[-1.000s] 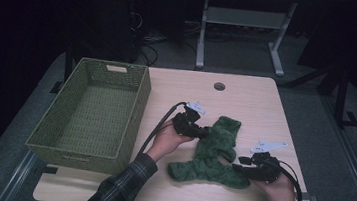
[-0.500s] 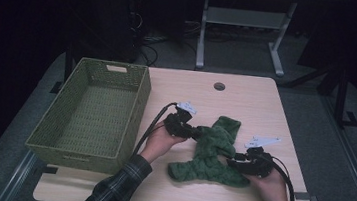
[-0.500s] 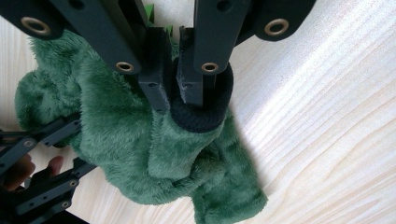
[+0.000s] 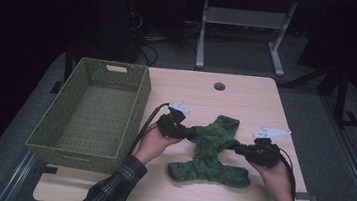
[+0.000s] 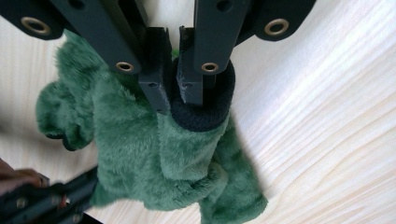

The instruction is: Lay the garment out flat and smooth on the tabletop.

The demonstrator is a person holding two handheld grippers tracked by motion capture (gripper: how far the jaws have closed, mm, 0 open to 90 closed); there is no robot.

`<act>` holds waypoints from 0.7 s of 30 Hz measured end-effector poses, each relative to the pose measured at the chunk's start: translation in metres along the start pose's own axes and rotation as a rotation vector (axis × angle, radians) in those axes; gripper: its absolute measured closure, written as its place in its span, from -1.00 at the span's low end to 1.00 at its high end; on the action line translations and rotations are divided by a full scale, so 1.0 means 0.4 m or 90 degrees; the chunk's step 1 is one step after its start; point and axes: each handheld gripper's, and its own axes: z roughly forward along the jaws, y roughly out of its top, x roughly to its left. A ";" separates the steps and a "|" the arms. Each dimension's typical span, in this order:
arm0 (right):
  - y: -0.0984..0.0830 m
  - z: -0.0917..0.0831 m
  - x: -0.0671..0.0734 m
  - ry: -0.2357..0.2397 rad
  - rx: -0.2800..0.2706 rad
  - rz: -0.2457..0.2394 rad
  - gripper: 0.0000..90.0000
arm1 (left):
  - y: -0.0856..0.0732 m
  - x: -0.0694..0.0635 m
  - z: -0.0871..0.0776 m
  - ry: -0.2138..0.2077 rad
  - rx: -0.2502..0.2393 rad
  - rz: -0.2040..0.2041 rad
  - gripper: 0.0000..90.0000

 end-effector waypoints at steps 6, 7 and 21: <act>0.051 -0.010 0.001 0.008 -0.011 -0.025 0.83 | -0.042 -0.015 -0.038 0.027 0.008 -0.018 0.88; 0.057 -0.005 0.001 0.009 -0.006 -0.030 0.83 | -0.049 -0.016 -0.038 0.033 0.011 -0.022 0.89; 0.044 0.122 -0.033 0.040 0.087 0.003 0.84 | -0.126 0.023 0.022 0.076 0.110 -0.049 0.88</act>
